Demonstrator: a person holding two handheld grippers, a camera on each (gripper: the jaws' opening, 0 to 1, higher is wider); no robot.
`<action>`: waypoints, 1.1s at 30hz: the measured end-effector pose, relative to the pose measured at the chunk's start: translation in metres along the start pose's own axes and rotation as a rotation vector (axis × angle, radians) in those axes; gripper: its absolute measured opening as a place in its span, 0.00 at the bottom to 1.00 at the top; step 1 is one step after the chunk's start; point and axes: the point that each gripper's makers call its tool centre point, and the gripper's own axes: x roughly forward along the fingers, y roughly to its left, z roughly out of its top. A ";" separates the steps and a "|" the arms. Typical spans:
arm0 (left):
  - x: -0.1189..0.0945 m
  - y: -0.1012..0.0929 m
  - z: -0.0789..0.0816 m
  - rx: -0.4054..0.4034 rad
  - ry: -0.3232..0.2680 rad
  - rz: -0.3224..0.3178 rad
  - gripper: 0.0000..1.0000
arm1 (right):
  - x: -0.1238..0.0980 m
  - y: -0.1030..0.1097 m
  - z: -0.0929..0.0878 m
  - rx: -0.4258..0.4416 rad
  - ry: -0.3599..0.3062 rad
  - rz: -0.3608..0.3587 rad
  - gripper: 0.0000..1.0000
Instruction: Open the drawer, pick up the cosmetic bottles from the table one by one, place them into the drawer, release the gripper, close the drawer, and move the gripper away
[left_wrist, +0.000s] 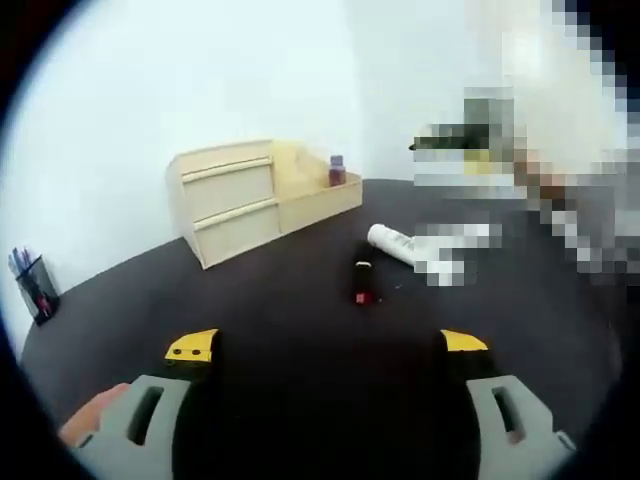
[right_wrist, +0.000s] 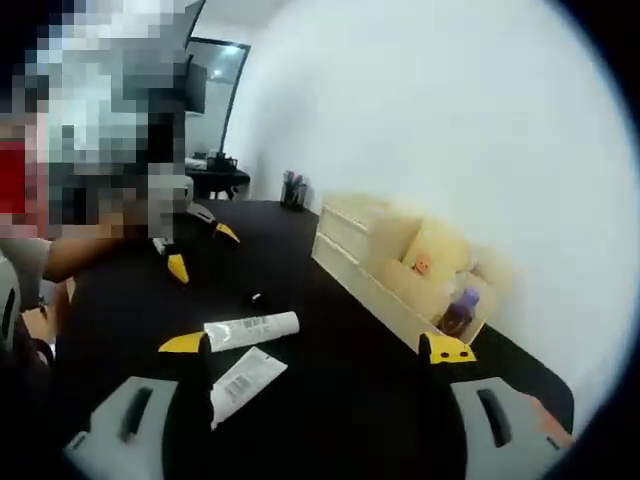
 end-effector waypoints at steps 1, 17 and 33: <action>0.000 0.000 0.000 -0.001 0.000 -0.001 0.80 | -0.002 0.001 -0.003 0.009 -0.001 0.002 0.80; 0.006 -0.001 0.001 -0.055 -0.028 -0.021 0.82 | -0.026 0.032 -0.044 0.071 -0.020 0.019 0.86; 0.008 -0.005 0.008 -0.054 -0.052 -0.027 0.83 | -0.037 0.022 -0.078 0.145 -0.057 -0.018 0.82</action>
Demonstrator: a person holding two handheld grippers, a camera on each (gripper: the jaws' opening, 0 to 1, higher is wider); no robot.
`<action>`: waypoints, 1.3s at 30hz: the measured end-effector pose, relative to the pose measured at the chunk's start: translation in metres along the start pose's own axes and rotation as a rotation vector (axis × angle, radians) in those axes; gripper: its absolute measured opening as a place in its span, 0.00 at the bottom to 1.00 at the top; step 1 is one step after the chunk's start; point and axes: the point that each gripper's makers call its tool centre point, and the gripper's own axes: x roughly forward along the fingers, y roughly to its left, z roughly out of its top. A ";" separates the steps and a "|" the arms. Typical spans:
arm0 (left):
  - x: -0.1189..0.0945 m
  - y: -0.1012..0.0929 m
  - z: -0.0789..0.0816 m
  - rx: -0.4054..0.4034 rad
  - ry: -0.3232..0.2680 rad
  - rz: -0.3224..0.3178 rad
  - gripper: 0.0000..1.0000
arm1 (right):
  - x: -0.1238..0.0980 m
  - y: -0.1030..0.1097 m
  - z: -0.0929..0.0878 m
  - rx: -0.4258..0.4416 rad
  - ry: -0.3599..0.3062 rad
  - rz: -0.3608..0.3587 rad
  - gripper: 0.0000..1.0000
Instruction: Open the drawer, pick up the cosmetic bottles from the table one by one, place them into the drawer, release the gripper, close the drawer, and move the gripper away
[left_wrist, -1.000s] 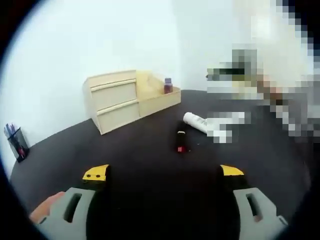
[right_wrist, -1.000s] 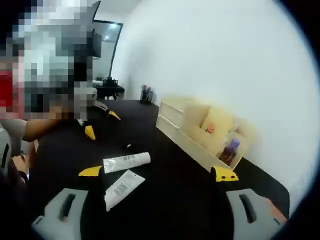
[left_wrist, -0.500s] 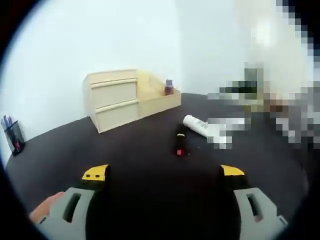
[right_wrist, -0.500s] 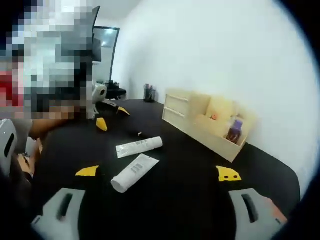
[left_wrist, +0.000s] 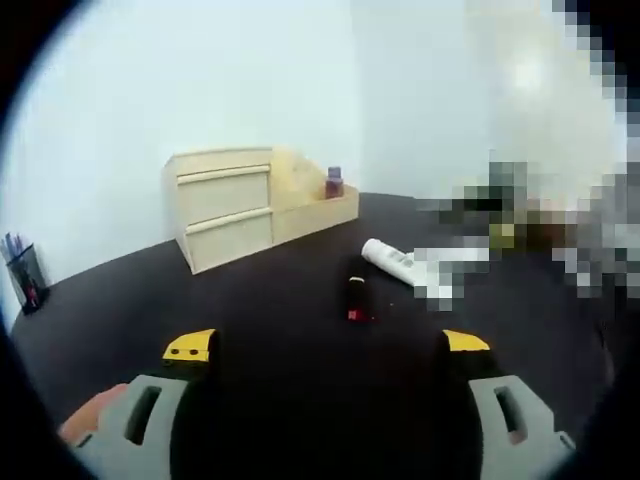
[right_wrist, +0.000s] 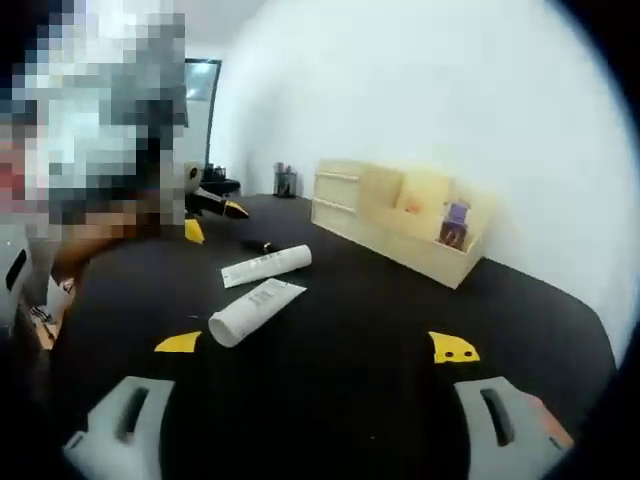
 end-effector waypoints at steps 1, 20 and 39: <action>0.000 0.000 0.000 0.003 0.001 0.002 0.83 | -0.001 0.000 0.001 0.000 -0.022 0.004 0.82; 0.004 -0.001 0.009 0.020 -0.032 0.009 0.85 | 0.006 -0.007 -0.023 0.072 -0.038 0.016 0.80; 0.028 0.009 0.072 -0.248 -0.237 -0.007 0.85 | 0.005 0.000 -0.016 0.111 -0.074 0.058 0.78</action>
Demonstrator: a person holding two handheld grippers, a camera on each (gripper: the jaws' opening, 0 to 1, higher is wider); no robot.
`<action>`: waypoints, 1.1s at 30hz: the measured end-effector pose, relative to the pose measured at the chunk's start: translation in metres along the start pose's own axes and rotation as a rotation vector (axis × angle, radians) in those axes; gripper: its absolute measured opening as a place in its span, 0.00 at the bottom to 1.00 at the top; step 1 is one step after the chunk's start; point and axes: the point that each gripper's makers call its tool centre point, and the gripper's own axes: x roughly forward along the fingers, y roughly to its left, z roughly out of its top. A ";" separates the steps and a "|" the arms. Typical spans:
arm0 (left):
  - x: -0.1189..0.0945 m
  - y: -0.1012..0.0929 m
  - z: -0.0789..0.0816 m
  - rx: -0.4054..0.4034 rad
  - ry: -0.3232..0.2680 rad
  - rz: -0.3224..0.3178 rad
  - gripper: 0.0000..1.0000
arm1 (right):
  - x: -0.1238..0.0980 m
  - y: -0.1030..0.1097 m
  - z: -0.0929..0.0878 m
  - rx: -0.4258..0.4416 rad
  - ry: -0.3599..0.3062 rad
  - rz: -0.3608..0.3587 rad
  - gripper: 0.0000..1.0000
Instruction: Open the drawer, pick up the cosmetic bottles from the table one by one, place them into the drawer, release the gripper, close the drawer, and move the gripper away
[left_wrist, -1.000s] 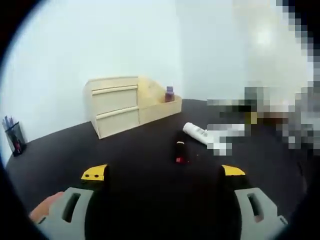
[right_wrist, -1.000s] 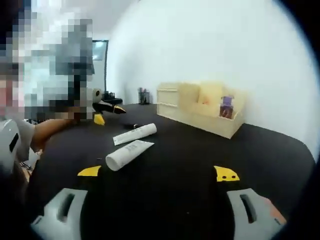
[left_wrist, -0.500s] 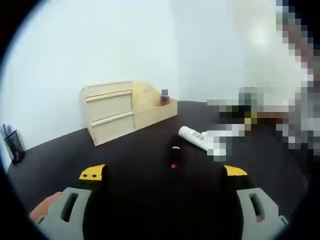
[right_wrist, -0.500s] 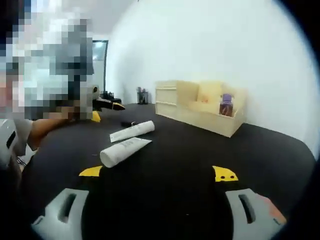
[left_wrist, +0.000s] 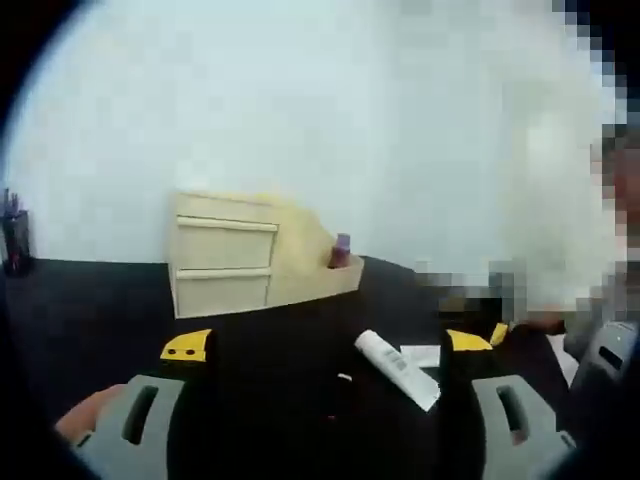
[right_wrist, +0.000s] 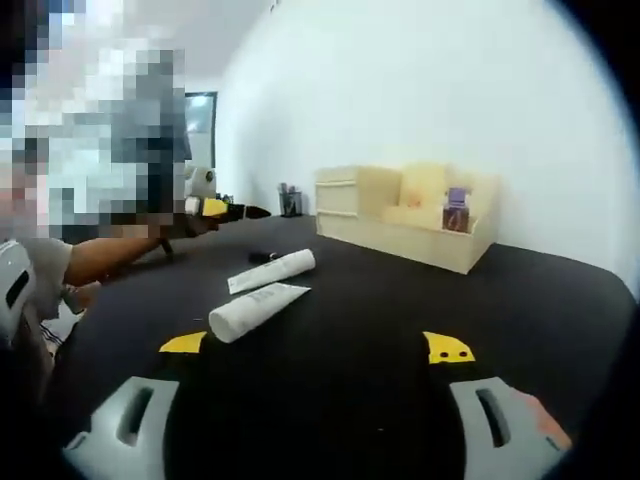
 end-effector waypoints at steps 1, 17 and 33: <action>0.002 0.003 0.002 -0.014 -0.008 0.011 0.84 | 0.000 0.000 0.000 0.003 0.003 0.008 0.78; 0.039 0.007 0.039 -0.177 -0.184 0.057 0.81 | 0.000 -0.002 0.002 0.027 -0.006 0.013 0.77; 0.046 0.046 0.081 -0.778 -0.586 0.052 0.68 | 0.000 0.002 0.001 0.020 -0.001 0.024 0.76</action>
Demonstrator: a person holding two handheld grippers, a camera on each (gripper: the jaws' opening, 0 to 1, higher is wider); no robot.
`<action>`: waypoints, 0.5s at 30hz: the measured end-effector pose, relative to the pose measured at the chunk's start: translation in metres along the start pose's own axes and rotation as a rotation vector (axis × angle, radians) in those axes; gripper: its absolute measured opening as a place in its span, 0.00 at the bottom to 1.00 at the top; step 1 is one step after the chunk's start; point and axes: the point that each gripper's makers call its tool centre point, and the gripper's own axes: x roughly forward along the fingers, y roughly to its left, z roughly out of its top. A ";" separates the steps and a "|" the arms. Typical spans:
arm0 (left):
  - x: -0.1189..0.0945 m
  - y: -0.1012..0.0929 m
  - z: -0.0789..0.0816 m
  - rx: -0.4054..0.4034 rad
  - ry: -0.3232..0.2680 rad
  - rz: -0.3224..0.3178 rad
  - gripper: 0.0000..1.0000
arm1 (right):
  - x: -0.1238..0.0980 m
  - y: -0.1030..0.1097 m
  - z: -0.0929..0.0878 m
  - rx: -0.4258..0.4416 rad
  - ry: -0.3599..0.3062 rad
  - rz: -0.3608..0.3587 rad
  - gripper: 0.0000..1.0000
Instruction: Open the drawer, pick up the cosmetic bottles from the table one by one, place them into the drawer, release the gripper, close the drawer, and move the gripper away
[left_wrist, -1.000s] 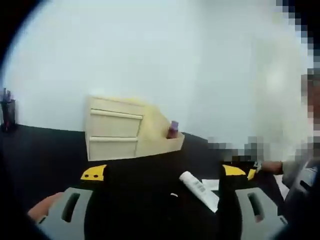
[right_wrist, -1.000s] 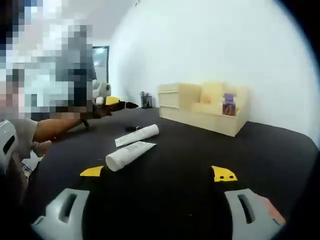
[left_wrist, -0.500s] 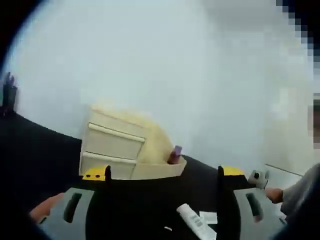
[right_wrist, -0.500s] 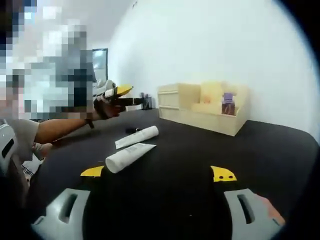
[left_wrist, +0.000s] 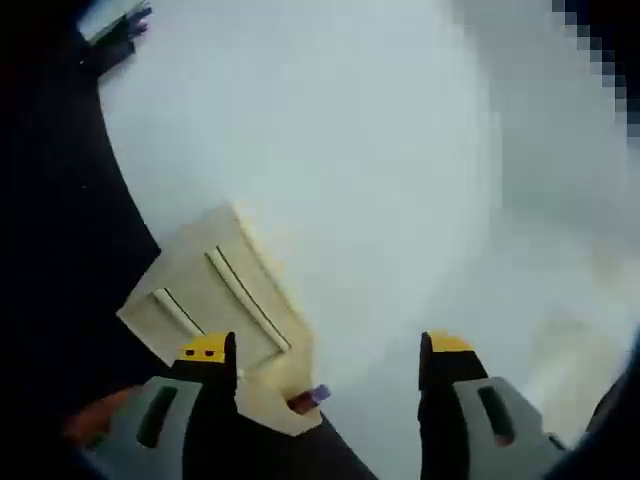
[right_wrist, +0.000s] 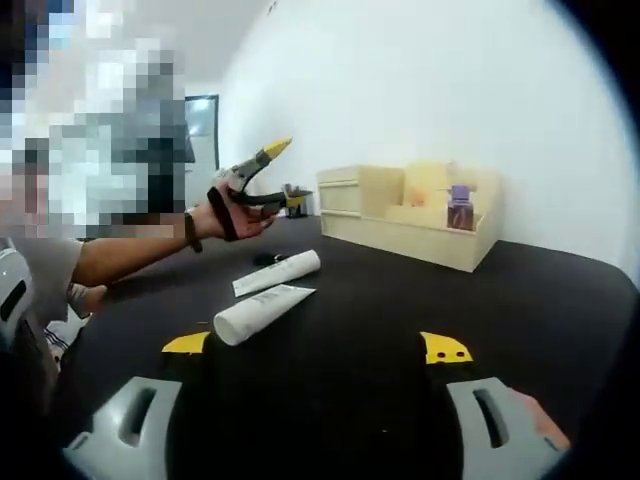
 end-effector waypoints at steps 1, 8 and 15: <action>0.001 -0.001 -0.002 -0.002 0.004 -0.014 0.68 | 0.000 0.000 0.000 0.000 0.000 0.000 0.76; 0.003 0.007 -0.004 -0.184 -0.044 0.004 0.56 | 0.000 0.003 -0.001 -0.001 0.000 0.004 0.75; 0.012 0.051 0.009 -0.276 -0.094 0.135 0.32 | -0.001 0.006 -0.001 0.000 -0.002 0.008 0.75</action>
